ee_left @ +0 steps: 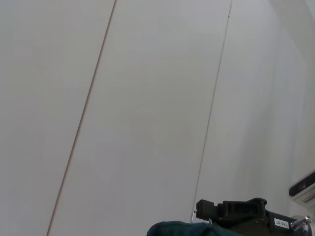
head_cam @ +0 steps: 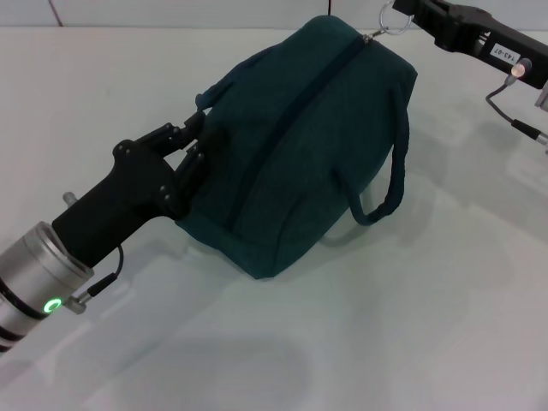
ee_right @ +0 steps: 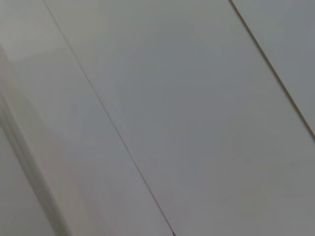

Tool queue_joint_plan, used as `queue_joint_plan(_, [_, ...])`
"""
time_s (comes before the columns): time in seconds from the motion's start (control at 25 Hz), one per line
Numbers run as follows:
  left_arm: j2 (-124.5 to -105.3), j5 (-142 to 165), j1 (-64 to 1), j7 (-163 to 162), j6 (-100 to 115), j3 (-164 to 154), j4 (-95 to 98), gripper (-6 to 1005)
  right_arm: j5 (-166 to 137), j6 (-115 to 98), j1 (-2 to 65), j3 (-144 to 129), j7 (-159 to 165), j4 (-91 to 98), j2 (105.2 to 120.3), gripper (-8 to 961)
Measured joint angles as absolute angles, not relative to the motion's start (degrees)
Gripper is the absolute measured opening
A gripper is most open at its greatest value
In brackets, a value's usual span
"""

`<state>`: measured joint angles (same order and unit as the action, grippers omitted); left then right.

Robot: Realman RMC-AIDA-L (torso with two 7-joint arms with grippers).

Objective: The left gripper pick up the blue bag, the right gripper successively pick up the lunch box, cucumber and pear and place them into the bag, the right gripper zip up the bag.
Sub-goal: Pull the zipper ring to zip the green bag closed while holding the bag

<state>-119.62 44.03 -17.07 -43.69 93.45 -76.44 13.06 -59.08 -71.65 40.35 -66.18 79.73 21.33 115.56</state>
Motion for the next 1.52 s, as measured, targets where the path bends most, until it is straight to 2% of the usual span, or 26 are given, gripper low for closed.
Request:
queue_joint_plan(0.12, [-119.53,43.80,-16.90,-43.49,93.73,-76.35,13.22,212,-59.04,-72.08,40.29,-66.18,79.72,21.36,115.58,6])
queue_joint_plan(0.44, [-119.36,42.65,-16.32,-43.73,96.99,-76.21,13.60,410,-57.62,-75.84,37.55,-65.66,79.80,22.09,115.43,7])
queue_joint_plan(0.68, [-119.05,42.54,-16.91,-47.46,99.17,-74.81,15.64,646,-56.97,-77.35,35.60,-65.48,79.83,23.50,115.40,7])
queue_joint_plan(0.88, [-117.82,43.10,-17.47,-54.93,97.19,-72.69,21.23,789,-56.94,-77.59,35.37,-65.48,79.66,23.55,115.40,7])
queue_joint_plan(1.12, [-116.06,45.75,-19.39,-61.02,92.11,-72.69,28.95,855,-56.94,-76.80,36.09,-65.48,79.27,23.55,115.46,6])
queue_joint_plan(1.4, [-113.15,60.89,-20.97,-82.37,78.48,-66.56,46.40,860,-56.94,-76.46,36.53,-65.46,79.11,23.58,115.43,6])
queue_joint_plan(1.52, [-112.97,71.82,-22.48,-91.91,77.84,-61.82,54.48,859,-56.88,-76.31,36.57,-64.93,79.10,23.58,115.41,6])
